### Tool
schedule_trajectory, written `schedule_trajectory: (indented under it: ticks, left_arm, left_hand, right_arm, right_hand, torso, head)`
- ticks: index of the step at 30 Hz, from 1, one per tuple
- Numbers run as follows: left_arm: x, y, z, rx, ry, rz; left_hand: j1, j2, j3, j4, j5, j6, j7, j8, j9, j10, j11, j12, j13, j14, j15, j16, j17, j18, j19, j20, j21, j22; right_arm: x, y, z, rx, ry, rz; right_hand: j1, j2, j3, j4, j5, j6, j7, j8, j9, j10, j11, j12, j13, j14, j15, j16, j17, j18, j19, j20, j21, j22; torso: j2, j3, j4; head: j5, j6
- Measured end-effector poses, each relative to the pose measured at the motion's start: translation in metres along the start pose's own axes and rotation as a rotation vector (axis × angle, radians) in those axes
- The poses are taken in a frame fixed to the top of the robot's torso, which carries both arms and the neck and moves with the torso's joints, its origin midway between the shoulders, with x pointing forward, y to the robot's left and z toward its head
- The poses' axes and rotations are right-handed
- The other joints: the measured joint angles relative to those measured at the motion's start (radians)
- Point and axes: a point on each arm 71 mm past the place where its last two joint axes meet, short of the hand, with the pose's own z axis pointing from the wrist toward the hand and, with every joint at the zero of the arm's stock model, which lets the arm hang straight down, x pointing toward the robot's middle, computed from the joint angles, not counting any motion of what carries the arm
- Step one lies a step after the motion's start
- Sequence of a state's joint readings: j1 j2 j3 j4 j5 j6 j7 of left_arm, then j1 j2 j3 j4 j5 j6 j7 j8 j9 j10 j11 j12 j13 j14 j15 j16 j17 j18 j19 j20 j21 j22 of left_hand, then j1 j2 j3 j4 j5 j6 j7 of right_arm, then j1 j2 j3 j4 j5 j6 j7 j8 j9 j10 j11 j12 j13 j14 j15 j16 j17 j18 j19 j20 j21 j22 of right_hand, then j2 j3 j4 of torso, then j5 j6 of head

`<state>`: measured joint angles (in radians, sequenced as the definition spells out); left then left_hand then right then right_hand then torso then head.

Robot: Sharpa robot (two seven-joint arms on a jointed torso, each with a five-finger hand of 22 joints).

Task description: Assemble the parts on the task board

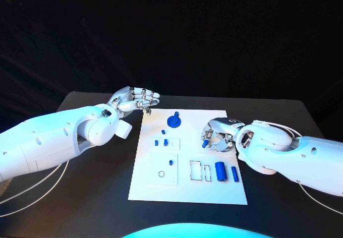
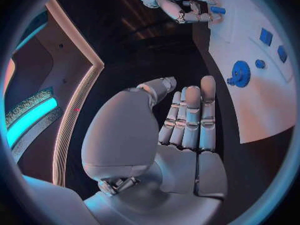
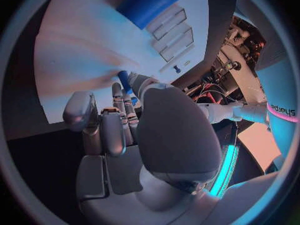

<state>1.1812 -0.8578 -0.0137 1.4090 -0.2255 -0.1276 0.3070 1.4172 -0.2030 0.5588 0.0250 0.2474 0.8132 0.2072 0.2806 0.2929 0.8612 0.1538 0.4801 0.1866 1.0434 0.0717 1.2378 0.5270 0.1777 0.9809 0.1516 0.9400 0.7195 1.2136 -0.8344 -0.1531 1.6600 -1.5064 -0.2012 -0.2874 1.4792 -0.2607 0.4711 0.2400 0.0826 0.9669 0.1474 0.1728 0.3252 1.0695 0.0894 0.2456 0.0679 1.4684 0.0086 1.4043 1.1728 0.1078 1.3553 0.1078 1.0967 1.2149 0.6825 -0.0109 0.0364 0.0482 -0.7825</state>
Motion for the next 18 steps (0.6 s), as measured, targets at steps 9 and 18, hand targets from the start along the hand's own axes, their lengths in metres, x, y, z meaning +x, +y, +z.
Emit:
schedule_trajectory:
  ticks: [9,18]
  left_arm:
    - [0.0,0.0,0.0,0.0,0.0,0.0]
    - [-0.0001,0.0001,0.0,-0.001,0.0,0.001]
  left_hand:
    - [-0.004,0.004,0.0,0.0,0.0,0.0,0.0,0.004,0.0,0.0,0.0,0.004,0.0,0.0,0.0,0.0,-0.002,0.0,0.0,0.0,0.0,0.0]
    - [-0.004,0.004,0.0,0.0,0.0,-0.007,0.0,0.004,0.0,-0.003,0.004,0.004,0.0,0.0,0.0,0.0,-0.002,0.0,0.0,0.0,0.0,0.0]
  right_arm:
    - [0.0006,0.0007,-0.0001,-0.001,-0.001,0.002]
    - [0.0014,0.0013,0.0002,-0.004,-0.009,0.011]
  right_hand:
    - [-0.031,0.023,0.016,0.005,0.0,0.005,-0.005,0.0,0.006,0.015,-0.003,0.0,0.005,0.0,0.0,0.0,-0.004,0.0,0.0,0.0,0.006,0.011]
    - [-0.049,0.041,0.041,-0.014,-0.011,0.053,-0.01,0.029,0.023,0.089,-0.016,0.026,0.017,0.0,-0.011,0.0,0.0,0.0,0.017,-0.009,0.019,0.028]
  torso:
    - [0.0,0.0004,-0.0002]
    - [0.0,0.0003,0.0004]
  head:
    - [0.0,0.0]
    - [-0.001,-0.002]
